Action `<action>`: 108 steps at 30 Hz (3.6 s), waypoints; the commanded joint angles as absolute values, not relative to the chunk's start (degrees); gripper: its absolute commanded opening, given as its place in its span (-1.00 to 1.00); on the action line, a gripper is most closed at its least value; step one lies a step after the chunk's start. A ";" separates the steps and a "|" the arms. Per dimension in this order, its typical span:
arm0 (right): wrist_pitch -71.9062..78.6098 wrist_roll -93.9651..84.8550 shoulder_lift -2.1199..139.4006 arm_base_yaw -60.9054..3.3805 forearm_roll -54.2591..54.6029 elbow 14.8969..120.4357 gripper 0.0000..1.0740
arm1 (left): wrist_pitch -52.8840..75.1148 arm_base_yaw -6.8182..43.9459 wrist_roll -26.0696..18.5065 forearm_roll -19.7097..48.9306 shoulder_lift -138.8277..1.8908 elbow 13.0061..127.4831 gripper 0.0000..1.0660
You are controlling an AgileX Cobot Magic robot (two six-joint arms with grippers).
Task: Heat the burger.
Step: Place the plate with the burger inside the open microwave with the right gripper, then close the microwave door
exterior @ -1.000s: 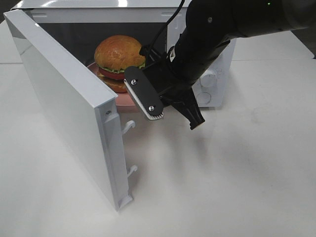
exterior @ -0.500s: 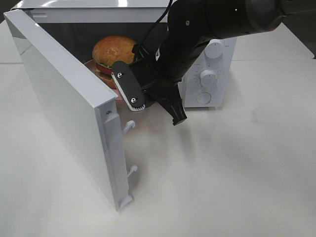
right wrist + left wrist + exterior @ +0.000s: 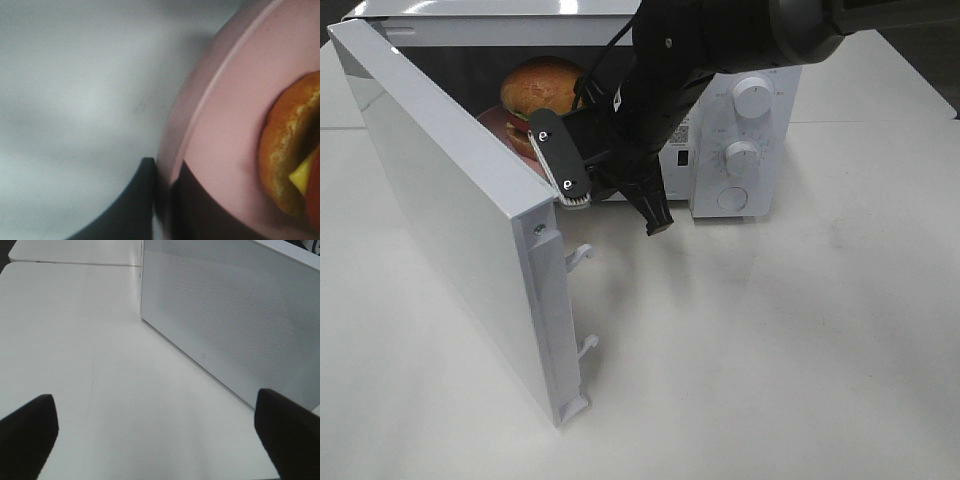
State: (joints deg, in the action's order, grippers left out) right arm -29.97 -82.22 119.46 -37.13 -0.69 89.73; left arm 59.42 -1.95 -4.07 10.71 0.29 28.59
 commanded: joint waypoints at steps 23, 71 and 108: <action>-29.39 -73.57 129.37 -37.01 -6.53 107.20 -1.00 | 59.01 -1.89 -4.07 10.31 1.26 28.48 0.88; -26.41 -68.64 129.37 -34.95 -7.33 103.59 -0.04 | 59.01 -1.89 -4.07 10.08 1.26 28.48 0.88; -14.44 -54.72 108.52 -34.95 -11.00 73.74 0.29 | 59.01 -1.89 -4.07 10.08 1.26 28.48 0.88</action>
